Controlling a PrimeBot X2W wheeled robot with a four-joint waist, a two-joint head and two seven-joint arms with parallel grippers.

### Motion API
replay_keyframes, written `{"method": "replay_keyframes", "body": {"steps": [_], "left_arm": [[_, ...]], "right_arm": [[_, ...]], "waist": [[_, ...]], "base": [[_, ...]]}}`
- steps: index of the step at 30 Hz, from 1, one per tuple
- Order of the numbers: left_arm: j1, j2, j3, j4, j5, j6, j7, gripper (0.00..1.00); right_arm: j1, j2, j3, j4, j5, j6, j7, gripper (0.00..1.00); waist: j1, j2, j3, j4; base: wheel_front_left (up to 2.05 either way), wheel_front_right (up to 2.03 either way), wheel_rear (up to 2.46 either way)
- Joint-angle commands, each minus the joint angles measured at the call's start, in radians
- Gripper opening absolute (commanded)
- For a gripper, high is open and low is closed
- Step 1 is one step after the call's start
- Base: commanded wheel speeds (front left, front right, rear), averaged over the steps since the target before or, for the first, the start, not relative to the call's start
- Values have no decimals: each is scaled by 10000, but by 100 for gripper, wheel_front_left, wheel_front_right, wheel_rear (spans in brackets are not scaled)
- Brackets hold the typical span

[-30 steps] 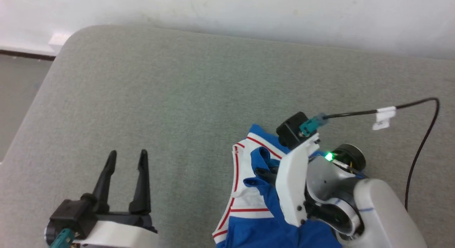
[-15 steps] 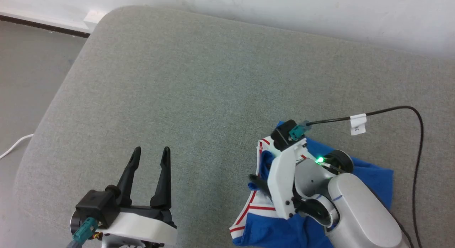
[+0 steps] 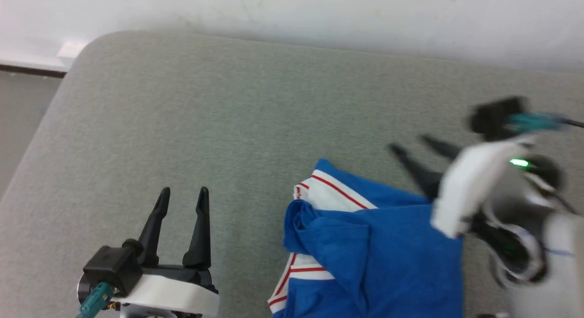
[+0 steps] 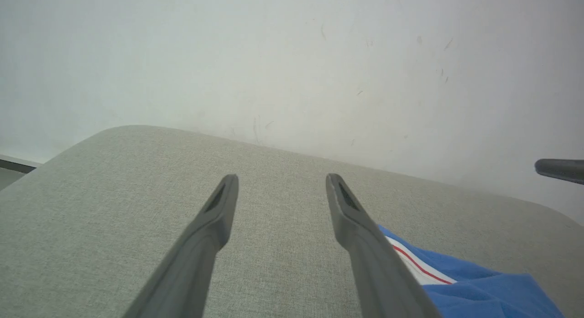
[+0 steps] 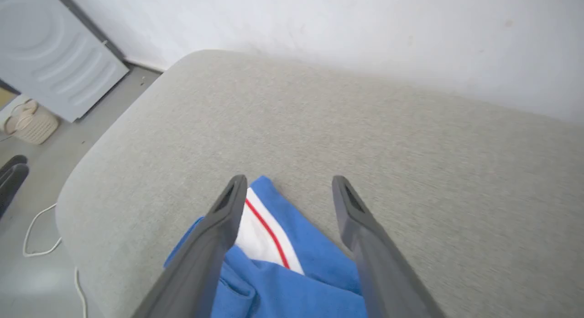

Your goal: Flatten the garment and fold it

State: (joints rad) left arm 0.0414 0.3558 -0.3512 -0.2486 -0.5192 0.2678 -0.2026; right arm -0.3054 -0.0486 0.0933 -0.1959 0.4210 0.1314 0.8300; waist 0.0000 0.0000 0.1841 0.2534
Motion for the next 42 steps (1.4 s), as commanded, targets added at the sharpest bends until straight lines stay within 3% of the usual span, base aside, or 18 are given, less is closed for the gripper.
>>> {"method": "replay_keyframes", "body": {"steps": [1,9,18,26,27,28,29,39,42], "left_arm": [[11,80,29,-85,16,81,15,100],[-124,178,82,-413,99,167,49,100],[-329,180,68,-463,69,126,47,100],[-484,186,30,-369,58,92,51,100],[-502,192,27,-356,59,96,67,100],[-518,203,24,-344,65,101,84,100],[-530,219,16,-336,74,102,101,100],[-338,426,36,-378,118,199,236,100],[-254,544,66,-485,150,251,321,100]], "right_arm": [[369,-46,-301,-422,-325,-7,-159,100],[3227,-97,-2308,-2167,-682,-7,-513,100],[4332,-27,-2306,-1842,-243,-7,-448,100],[4212,-19,-2081,-969,59,-7,-178,100],[4163,-19,-2014,-869,76,-7,-189,96],[4102,-18,-1972,-776,83,-7,-214,30],[4040,-18,-1895,-730,48,-7,-230,0],[3570,-36,-1962,-983,-509,-7,-484,0],[3219,-505,-2023,-1182,-829,-7,-295,0]], "waist": [[0,0,109,-286],[0,0,812,-508],[0,0,1599,-240],[0,0,1772,-53],[0,0,1757,-56],[0,0,1729,-72],[0,0,1685,-96],[0,0,775,-838],[0,0,498,-1242]], "base": [[0,0,0],[0,0,0],[0,0,0],[0,0,0],[0,0,0],[0,0,0],[0,0,0],[0,0,0],[0,0,0]]}}
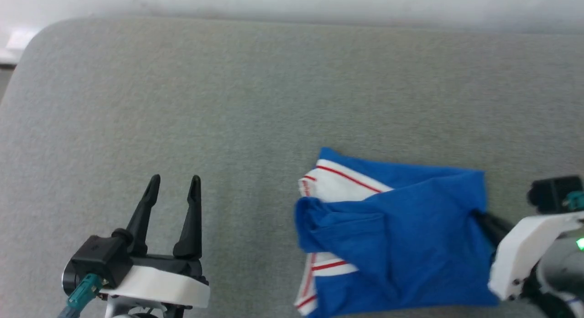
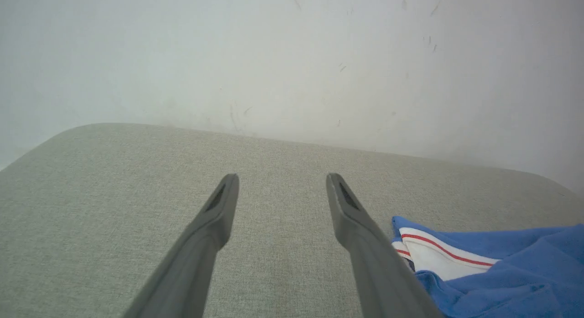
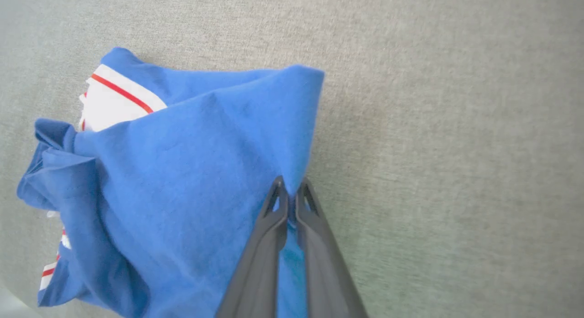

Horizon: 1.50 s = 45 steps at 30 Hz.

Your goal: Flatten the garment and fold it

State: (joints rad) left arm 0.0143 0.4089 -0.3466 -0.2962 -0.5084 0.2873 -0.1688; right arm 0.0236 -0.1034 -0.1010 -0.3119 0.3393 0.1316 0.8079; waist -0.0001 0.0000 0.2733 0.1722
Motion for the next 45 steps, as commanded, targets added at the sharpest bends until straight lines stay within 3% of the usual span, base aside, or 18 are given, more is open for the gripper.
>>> {"method": "replay_keyframes", "body": {"steps": [1,9,11,12,17,22,29,35,36,37,45], "left_arm": [[35,50,26,-57,56,73,16,100],[-249,224,-28,-491,243,139,291,100],[-550,293,4,-645,361,153,359,100],[-550,293,4,-645,361,153,359,100],[-1242,307,240,-981,699,370,232,100],[-1972,403,271,-1244,1037,322,149,100],[-2641,549,221,-1383,1390,260,205,100],[-2924,603,220,-1441,1714,234,-182,100],[-2932,579,238,-1445,1685,239,-217,100],[-2939,582,253,-1437,1683,239,-241,100],[-2727,340,462,-1266,1222,159,-595,100]], "right_arm": [[-199,-207,-90,-67,-79,-9,64,0],[-1501,-2754,-556,30,-365,-9,995,0],[-1928,-3912,-548,261,-405,-9,1102,0],[-1928,-3912,-548,261,-405,-9,1102,0],[-2504,-5911,-525,829,-427,-9,831,0],[-2916,-7457,-866,1855,-596,-9,124,0],[-3365,-8327,-1039,2975,-996,-9,-845,0],[-3779,-8034,-1139,3654,-1308,-9,-1142,0],[-3826,-7982,-1141,3724,-1361,-9,-1180,30],[-3875,-7921,-1163,3796,-1410,-9,-1267,100],[-4047,-7459,-1151,4434,-1506,-9,-2027,100]], "waist": [[1,0,-444,-570],[1,0,73,-1460],[1,0,566,-1707],[1,0,566,-1707],[1,0,1530,-1988],[1,0,2461,-2110],[1,0,3435,-2189],[1,0,3780,-2254],[1,0,3795,-2263],[1,0,3801,-2273],[1,0,3358,-2316]], "base": [[0,0,0],[0,0,0],[0,0,0],[0,0,0],[0,0,0],[0,0,0],[0,0,0],[0,0,0],[0,0,0],[0,0,0],[0,0,0]]}}
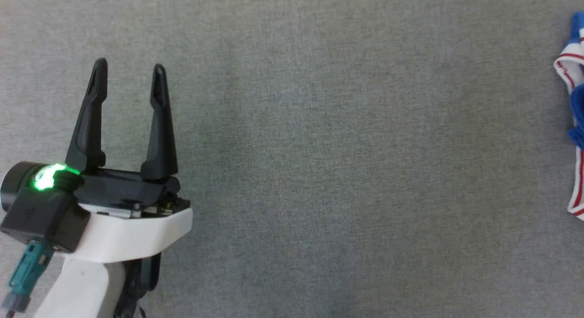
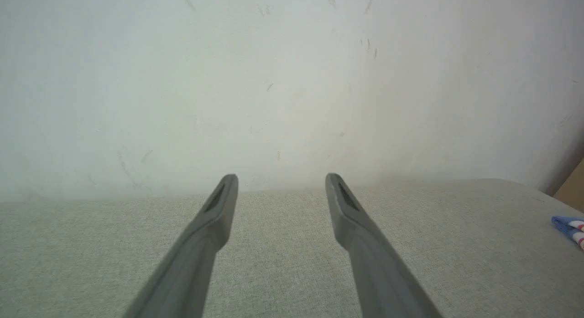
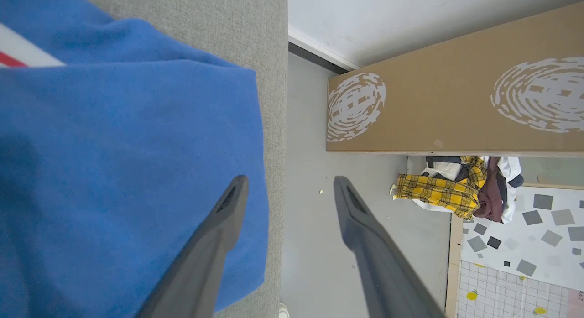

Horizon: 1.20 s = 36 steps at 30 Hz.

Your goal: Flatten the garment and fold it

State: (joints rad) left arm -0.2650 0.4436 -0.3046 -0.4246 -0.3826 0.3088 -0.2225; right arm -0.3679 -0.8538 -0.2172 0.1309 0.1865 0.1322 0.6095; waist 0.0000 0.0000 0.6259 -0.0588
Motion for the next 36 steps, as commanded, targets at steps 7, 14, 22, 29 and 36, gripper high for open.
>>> {"method": "replay_keyframes", "body": {"steps": [7,14,22,29,36], "left_arm": [[640,16,109,526,-386,-72,14,100],[1393,-121,111,792,-1034,-79,235,100],[2247,-46,-61,929,-870,204,278,100],[3126,-159,-55,909,-1103,357,147,100],[3799,-215,-62,1201,-986,569,-42,100]], "right_arm": [[-181,1101,-112,-174,382,-15,-1156,100],[642,3127,-7,-1515,1113,-15,-2110,100],[2197,5468,55,-3465,1005,-15,-3318,100],[3303,6891,479,-4203,-254,-15,-5087,100],[4362,7735,506,-3884,-1282,-15,-6046,100]], "waist": [[0,0,-1252,0],[0,0,-2707,14],[0,0,-4114,193],[0,0,-4893,375],[0,0,-5344,673]], "base": [[0,0,0],[0,0,0],[0,0,0],[0,0,0],[0,0,0]]}}
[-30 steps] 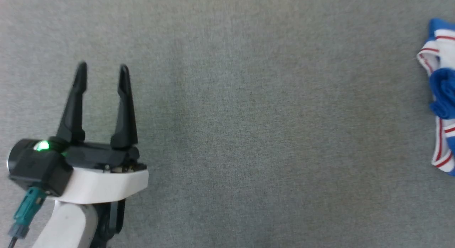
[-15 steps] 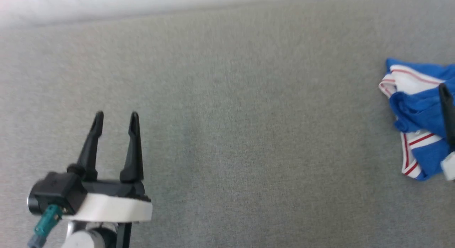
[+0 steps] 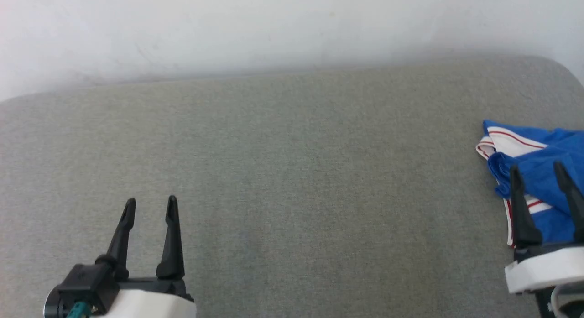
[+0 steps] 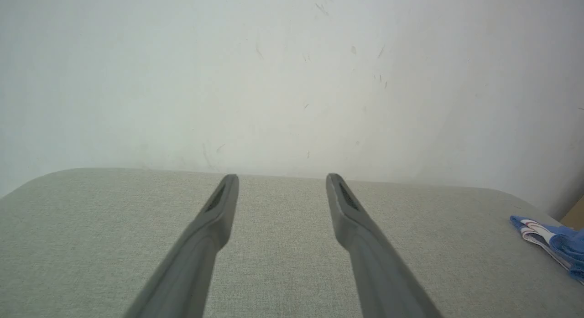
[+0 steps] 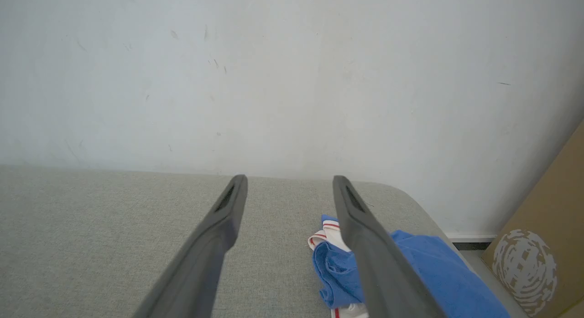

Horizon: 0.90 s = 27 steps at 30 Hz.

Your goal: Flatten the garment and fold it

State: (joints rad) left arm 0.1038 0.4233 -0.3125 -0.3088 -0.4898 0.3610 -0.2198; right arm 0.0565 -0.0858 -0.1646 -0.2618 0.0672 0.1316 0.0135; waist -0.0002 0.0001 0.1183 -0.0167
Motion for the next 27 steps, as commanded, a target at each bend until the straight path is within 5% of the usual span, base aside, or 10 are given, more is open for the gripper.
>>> {"method": "replay_keyframes", "body": {"steps": [1,6,27], "left_arm": [[177,-21,36,91,130,77,-111,100],[543,-226,302,274,196,127,-325,100],[887,-683,497,567,429,-856,-417,100]], "right_arm": [[254,129,-40,102,-227,-9,-170,100],[839,323,-22,295,-688,-9,-505,100],[1203,355,100,1013,-181,-9,-832,100]], "waist": [[2,-1,-301,305],[2,-1,-469,478],[2,-1,-481,522]], "base": [[0,0,0],[0,0,0],[0,0,0]]}}
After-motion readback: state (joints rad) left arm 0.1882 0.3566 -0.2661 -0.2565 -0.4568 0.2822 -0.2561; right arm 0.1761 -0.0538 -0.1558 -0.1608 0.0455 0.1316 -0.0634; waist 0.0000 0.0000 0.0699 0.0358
